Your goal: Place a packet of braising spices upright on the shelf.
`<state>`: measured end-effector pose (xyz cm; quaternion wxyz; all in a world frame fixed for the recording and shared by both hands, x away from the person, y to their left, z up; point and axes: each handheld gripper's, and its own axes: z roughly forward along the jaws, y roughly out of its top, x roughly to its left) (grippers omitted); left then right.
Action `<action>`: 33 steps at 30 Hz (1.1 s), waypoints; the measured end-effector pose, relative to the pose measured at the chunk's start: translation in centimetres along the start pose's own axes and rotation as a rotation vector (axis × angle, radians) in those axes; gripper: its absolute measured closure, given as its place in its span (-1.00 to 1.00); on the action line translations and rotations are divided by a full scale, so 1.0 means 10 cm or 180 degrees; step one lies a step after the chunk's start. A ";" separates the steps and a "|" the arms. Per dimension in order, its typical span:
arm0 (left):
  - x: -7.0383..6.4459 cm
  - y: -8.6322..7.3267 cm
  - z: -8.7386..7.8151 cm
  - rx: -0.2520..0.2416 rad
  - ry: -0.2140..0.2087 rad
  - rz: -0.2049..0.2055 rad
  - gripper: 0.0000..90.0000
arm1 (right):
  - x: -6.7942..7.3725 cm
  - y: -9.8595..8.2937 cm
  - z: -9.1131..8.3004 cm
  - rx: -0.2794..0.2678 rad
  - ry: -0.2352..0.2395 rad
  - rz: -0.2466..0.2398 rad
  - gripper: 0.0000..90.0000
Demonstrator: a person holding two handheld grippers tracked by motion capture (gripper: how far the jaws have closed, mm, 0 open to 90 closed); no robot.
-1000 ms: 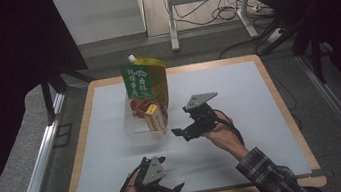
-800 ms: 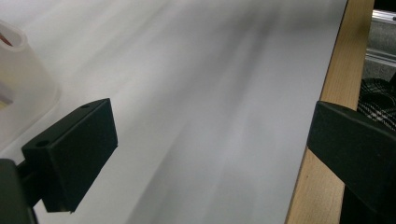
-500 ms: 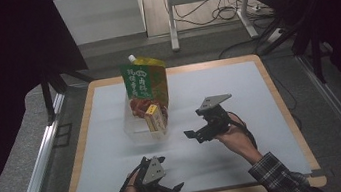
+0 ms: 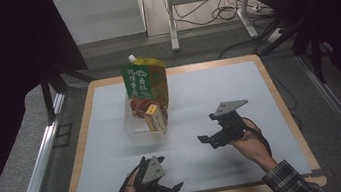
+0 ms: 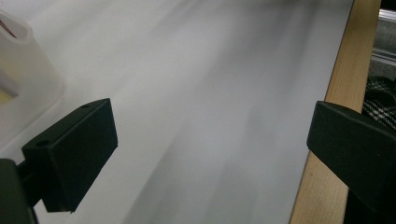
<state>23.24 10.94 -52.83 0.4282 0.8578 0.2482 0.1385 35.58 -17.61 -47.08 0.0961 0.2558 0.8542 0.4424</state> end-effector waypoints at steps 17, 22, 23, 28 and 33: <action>0.02 -0.01 0.00 0.0038 0.0025 -0.0047 -0.97 | 0.01 -0.39 -0.31 0.0004 -0.0181 0.0013 -0.89; 0.03 -0.02 0.01 0.0081 0.0027 -0.0055 -0.97 | -0.02 -0.52 -0.41 -0.0007 -0.0255 0.0055 -0.89; 0.03 -0.02 0.01 0.0083 0.0028 -0.0056 -0.97 | -0.02 -0.55 -0.43 -0.0002 -0.0269 0.0072 -0.89; 0.03 -0.02 0.01 0.0097 0.0036 -0.0061 -0.97 | -0.07 -0.66 -0.50 0.0060 -0.0320 0.0151 -0.89; 0.03 -0.02 0.02 0.0109 0.0040 -0.0055 -0.97 | -0.12 -0.73 -0.53 0.0103 -0.0354 0.0236 -0.89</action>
